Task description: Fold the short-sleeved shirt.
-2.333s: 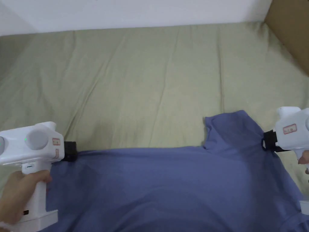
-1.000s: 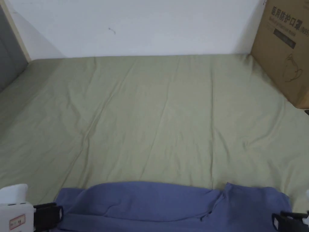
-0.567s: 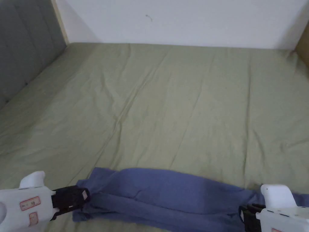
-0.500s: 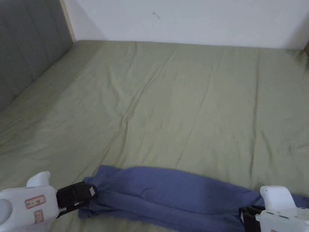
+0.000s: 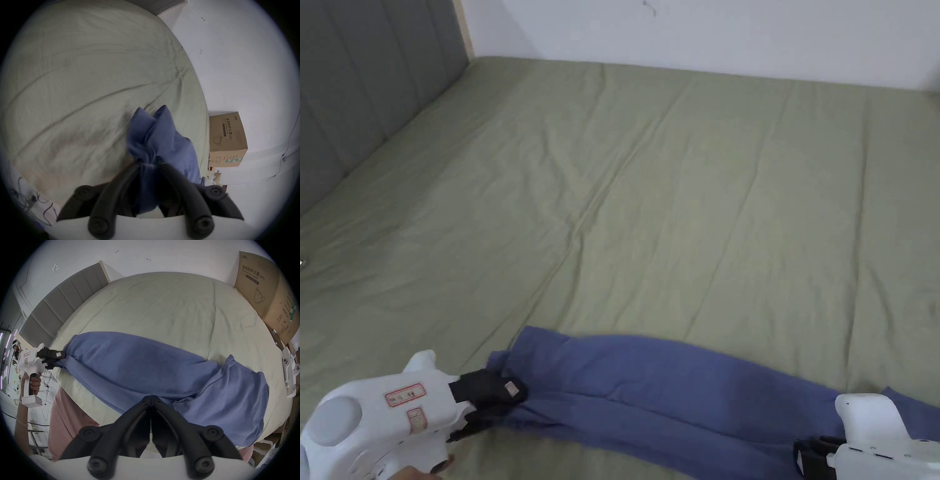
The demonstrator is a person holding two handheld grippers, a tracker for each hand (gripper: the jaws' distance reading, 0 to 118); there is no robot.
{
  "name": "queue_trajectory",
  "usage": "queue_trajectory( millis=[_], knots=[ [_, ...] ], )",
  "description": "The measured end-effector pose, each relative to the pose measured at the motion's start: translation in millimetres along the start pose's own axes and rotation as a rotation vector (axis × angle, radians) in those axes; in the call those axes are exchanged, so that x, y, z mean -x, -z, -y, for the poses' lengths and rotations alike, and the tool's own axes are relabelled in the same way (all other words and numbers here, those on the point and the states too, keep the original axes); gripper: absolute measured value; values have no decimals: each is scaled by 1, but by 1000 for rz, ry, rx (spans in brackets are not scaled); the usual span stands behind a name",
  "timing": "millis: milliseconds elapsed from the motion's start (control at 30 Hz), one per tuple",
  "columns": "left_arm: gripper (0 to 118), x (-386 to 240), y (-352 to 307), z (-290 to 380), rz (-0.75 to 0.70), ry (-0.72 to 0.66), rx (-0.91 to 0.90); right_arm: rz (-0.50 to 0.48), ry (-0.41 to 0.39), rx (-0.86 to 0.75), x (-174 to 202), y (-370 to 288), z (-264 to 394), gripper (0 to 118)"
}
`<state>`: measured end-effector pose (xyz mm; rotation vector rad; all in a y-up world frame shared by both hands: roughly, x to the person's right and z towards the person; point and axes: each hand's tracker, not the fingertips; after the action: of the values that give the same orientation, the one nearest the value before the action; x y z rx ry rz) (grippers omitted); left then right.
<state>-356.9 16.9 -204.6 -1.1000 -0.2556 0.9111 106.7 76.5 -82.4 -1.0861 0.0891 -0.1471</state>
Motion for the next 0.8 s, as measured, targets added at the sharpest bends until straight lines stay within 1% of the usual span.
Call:
queue_trajectory(
  millis=[33,133,200,267,300,400,433,567,667,700,733,767,800],
  knots=[
    [10,1,5,2,3,-36,40,2,6,4,0,1,1,0],
    [10,-14,-4,1,-32,55,34,-6,42,2,-7,-3,4,0],
    [10,-28,-18,-6,-33,57,9,-11,57,-8,-14,-7,6,0],
    [10,-49,-26,-15,-15,120,-18,0,73,-16,-22,-11,9,0],
    [10,-67,-28,-13,-28,179,-28,7,85,-23,-27,-14,10,0],
    [10,-137,-26,4,-127,447,-43,13,150,-55,-41,-23,15,0],
    [10,-161,-22,16,-131,536,-40,14,173,-67,-51,-30,20,0],
    [10,-242,12,84,-65,844,59,45,248,-90,-71,-47,36,0],
    [10,-271,55,141,-6,1047,183,78,310,-92,-89,-55,52,0],
    [10,-276,70,159,-20,1102,215,87,335,-96,-92,-59,55,0],
    [12,-278,88,179,-42,1150,250,94,359,-95,-98,-62,61,0],
    [20,-277,105,197,-57,1202,278,100,377,-92,-103,-65,67,0],
    [36,-272,120,209,-36,1231,308,106,387,-91,-107,-68,73,0]
  ],
)
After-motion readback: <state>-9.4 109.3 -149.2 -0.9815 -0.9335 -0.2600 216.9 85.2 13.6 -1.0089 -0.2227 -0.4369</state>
